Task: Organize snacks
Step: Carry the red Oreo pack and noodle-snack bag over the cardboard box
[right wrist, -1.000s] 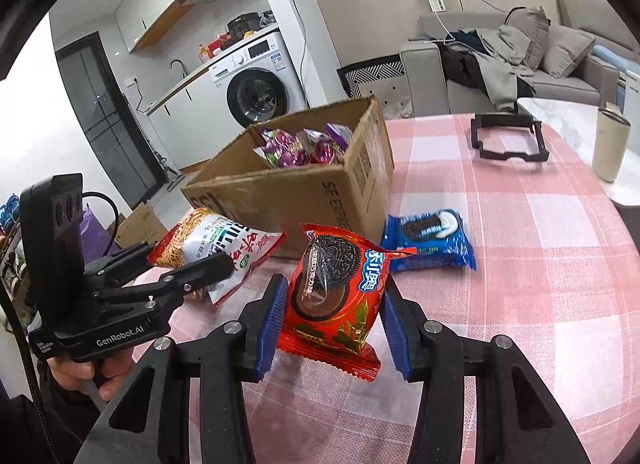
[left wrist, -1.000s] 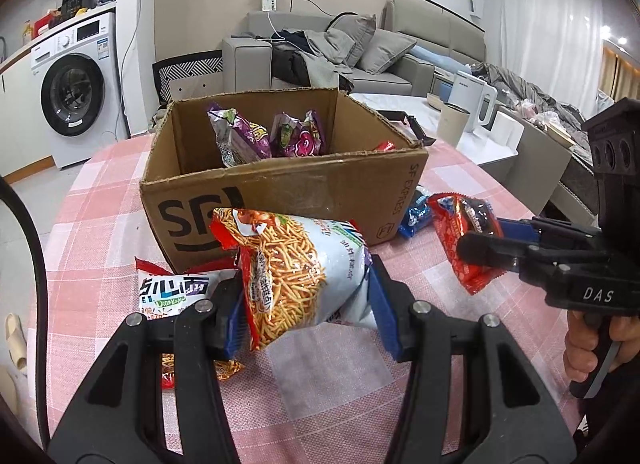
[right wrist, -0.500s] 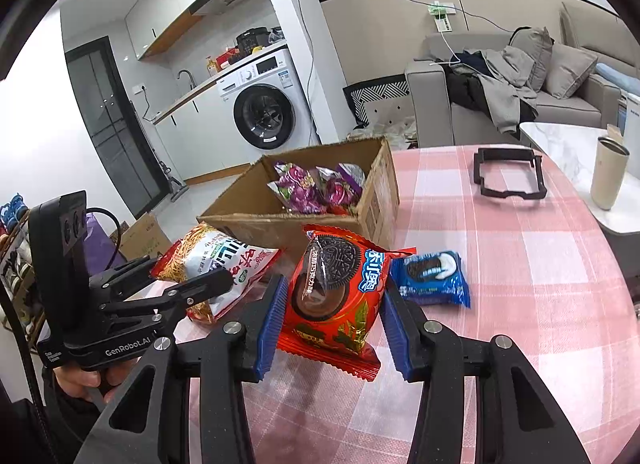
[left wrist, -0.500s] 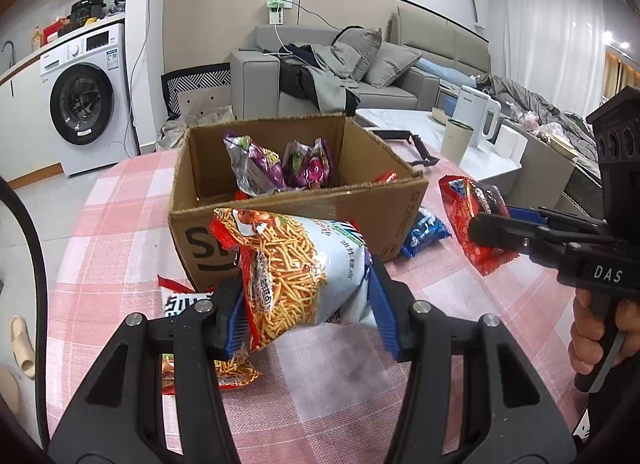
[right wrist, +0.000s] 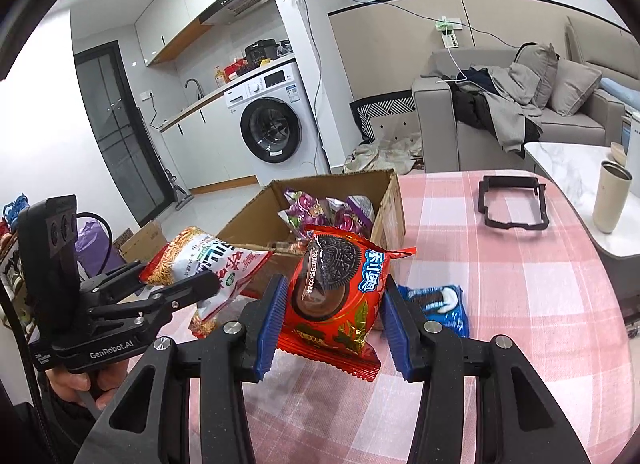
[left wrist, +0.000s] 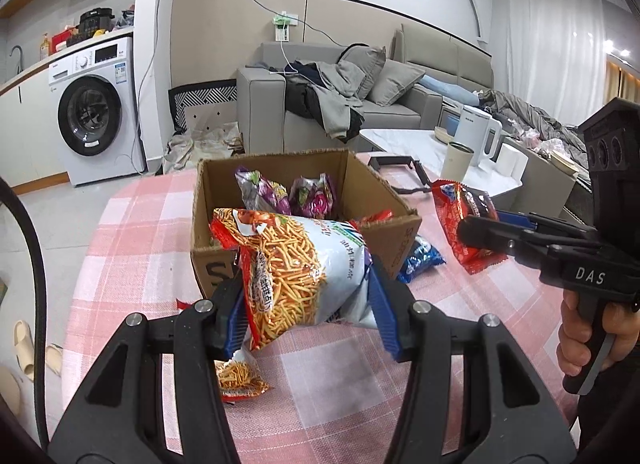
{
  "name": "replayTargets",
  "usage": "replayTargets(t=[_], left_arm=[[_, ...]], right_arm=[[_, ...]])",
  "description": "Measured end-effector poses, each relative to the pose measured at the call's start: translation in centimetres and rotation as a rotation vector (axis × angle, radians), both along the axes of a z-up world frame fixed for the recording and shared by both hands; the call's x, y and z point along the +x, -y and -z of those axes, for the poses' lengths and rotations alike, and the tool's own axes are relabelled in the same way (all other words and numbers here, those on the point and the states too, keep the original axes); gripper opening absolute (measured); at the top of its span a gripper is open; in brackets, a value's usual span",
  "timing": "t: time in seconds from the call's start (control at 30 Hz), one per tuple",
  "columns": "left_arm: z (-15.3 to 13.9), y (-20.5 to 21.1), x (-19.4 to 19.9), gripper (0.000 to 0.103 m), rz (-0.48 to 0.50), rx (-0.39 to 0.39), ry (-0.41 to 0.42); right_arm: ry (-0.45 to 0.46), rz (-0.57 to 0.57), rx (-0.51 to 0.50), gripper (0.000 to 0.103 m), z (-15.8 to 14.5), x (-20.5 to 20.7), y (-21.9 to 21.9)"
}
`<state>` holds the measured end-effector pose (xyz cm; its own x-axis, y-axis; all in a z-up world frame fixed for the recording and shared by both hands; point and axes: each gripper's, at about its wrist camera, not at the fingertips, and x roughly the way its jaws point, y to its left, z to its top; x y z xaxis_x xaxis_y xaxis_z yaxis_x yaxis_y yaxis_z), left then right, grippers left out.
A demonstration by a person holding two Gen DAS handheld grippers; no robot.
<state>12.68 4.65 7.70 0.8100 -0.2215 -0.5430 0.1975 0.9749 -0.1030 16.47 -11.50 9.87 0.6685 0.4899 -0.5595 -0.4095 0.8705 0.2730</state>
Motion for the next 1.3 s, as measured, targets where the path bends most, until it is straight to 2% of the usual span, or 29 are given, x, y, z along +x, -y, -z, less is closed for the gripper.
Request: replayTargets(t=[0.57,1.0,1.3], left_arm=[[-4.6,-0.3,-0.1,0.05,-0.035,0.029,0.062],[-4.7,-1.3,2.8,0.05,-0.067,0.018,0.051],[-3.8,-2.1,7.3,0.05,-0.09,0.013,0.035]], right_arm=[[0.047,-0.029,0.005,0.047,-2.3,1.7,-1.7],[0.044,-0.032,-0.004,0.047,-2.5,4.3,-2.9],[0.046,-0.037,-0.008,0.047,-2.3,6.1,-4.0]])
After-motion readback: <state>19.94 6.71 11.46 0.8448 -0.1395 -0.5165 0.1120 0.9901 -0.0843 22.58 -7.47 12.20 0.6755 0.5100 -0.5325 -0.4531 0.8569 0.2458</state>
